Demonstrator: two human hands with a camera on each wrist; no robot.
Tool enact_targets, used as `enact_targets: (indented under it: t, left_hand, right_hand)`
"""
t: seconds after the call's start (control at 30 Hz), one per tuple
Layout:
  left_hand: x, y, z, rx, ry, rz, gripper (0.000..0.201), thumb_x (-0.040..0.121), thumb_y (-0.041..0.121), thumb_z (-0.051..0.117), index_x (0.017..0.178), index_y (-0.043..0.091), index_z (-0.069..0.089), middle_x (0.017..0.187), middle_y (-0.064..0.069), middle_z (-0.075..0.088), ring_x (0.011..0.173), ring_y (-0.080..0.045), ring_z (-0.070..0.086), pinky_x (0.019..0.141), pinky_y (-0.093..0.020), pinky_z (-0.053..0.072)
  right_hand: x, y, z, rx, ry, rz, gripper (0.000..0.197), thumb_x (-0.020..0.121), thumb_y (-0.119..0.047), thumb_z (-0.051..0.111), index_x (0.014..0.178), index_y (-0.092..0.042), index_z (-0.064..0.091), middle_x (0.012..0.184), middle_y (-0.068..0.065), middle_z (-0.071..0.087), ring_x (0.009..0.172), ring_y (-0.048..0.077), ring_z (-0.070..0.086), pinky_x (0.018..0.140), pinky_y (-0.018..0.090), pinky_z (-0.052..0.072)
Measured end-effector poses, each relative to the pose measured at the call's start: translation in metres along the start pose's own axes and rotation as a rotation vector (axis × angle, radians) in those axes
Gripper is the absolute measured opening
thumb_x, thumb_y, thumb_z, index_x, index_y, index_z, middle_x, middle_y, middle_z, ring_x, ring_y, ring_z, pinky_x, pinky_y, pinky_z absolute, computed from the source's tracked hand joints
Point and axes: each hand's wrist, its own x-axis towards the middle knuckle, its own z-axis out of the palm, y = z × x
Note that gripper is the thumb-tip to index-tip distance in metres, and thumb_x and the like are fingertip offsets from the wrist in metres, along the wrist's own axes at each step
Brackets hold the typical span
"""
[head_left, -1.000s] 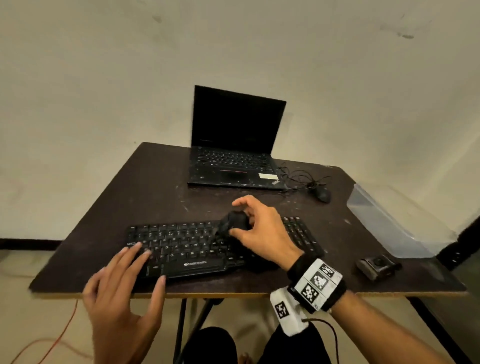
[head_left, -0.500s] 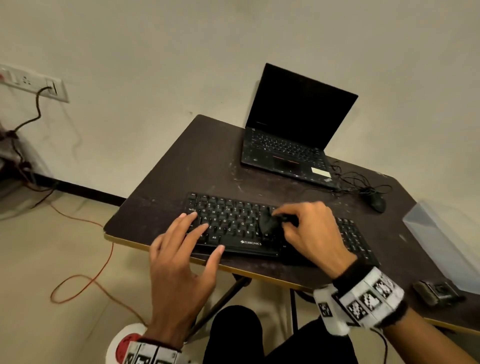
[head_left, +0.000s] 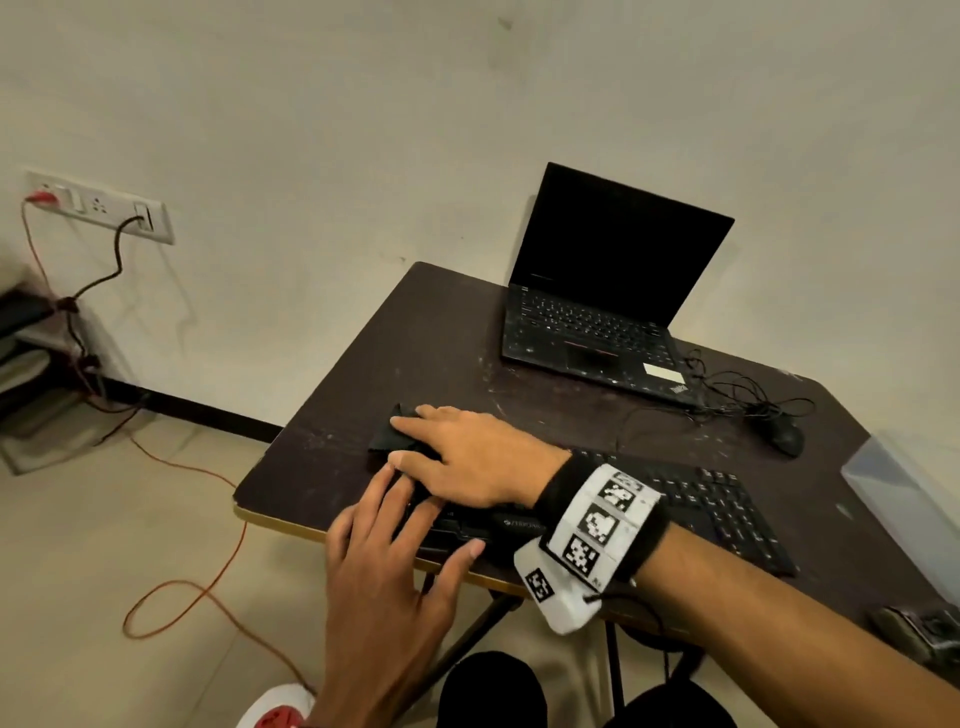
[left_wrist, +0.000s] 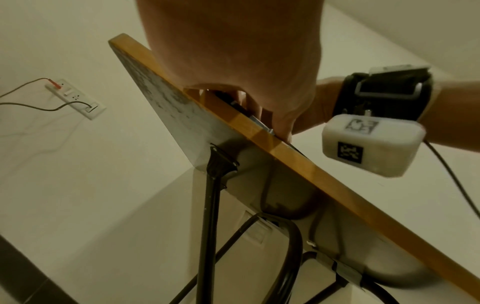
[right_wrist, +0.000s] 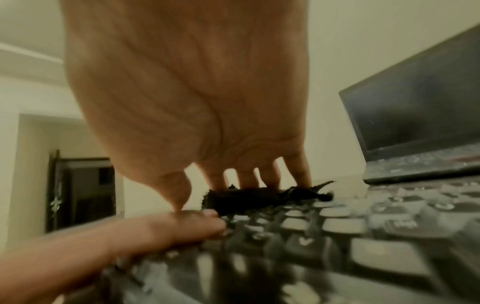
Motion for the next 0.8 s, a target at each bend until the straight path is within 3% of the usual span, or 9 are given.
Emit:
enact_targets:
  t: [0.07,0.17,0.27,0.33,0.43,0.57,0.7,0.8]
  left_hand:
    - [0.000,0.000,0.001,-0.012,0.002,0.002,0.054,0.091,0.069,0.053,0.126,0.031,0.070,0.154,0.005,0.053,0.153,-0.012,0.032,0.119,-0.030,0.016]
    - [0.000,0.001,0.001,-0.023,0.001,0.009,0.054,0.090,0.069,0.053,0.128,0.034,0.069,0.155,0.010,0.052,0.154,-0.011,0.031,0.116,-0.030,0.017]
    - [0.002,0.001,0.001,-0.025,-0.019,0.012,0.053,0.088,0.068,0.054,0.127,0.036,0.069,0.153,0.010,0.053,0.152,-0.013,0.034,0.111,-0.031,0.021]
    - [0.004,0.000,0.001,-0.024,-0.017,0.005,0.052,0.086,0.068,0.055,0.124,0.036,0.070,0.151,0.010,0.055,0.150,-0.014,0.037,0.109,-0.031,0.023]
    - [0.005,-0.001,0.004,-0.017,-0.001,0.010,0.052,0.085,0.069,0.056,0.125,0.039,0.071,0.151,0.012,0.055,0.149,-0.014,0.038,0.109,-0.034,0.025]
    - [0.005,-0.002,0.005,-0.022,0.039,0.015,0.053,0.083,0.070,0.056,0.122,0.038,0.073,0.151,0.014,0.055,0.148,-0.014,0.039,0.107,-0.038,0.030]
    - [0.004,-0.002,0.005,-0.038,0.040,0.020,0.054,0.084,0.069,0.056,0.126,0.040,0.071,0.153,0.015,0.053,0.150,-0.013,0.037,0.109,-0.036,0.028]
    - [0.002,-0.004,0.006,-0.029,0.032,0.023,0.054,0.085,0.070,0.055,0.128,0.041,0.070,0.154,0.016,0.051,0.152,-0.011,0.035,0.110,-0.034,0.025]
  right_hand:
    - [-0.001,-0.001,0.006,-0.025,0.116,-0.011,0.056,0.114,-0.050,0.037,0.164,-0.026,0.040,0.164,0.007,0.048,0.147,0.034,0.049,0.119,0.050,0.043]
    - [0.007,-0.002,0.003,-0.039,0.242,0.030,0.042,0.111,-0.035,0.050,0.151,-0.025,0.060,0.136,0.011,0.071,0.123,0.037,0.067,0.102,0.048,0.056]
    - [0.007,-0.009,-0.003,-0.105,0.281,0.047,0.032,0.104,-0.022,0.060,0.132,-0.020,0.075,0.116,0.016,0.076,0.107,0.039,0.072,0.088,0.042,0.059]
    - [0.006,-0.013,-0.004,-0.158,0.278,0.043,0.029,0.101,-0.021,0.062,0.126,-0.018,0.077,0.113,0.016,0.075,0.105,0.039,0.071,0.082,0.039,0.055]
    - [0.008,-0.004,-0.007,-0.071,0.278,0.067,0.034,0.102,-0.019,0.060,0.133,-0.021,0.075,0.119,0.016,0.076,0.110,0.039,0.072,0.092,0.044,0.061]
    - [-0.001,-0.002,-0.006,-0.126,0.231,0.032,0.035,0.104,-0.015,0.057,0.136,-0.017,0.072,0.119,0.018,0.075,0.110,0.040,0.071,0.092,0.047,0.061]
    - [-0.005,0.023,-0.007,-0.006,0.226,-0.014,0.045,0.106,-0.015,0.054,0.148,-0.027,0.064,0.135,0.009,0.074,0.123,0.033,0.069,0.105,0.046,0.057]
    - [-0.010,0.026,0.000,0.001,0.224,-0.090,0.044,0.106,-0.013,0.055,0.147,-0.024,0.064,0.146,0.005,0.068,0.131,0.030,0.066,0.111,0.046,0.053]
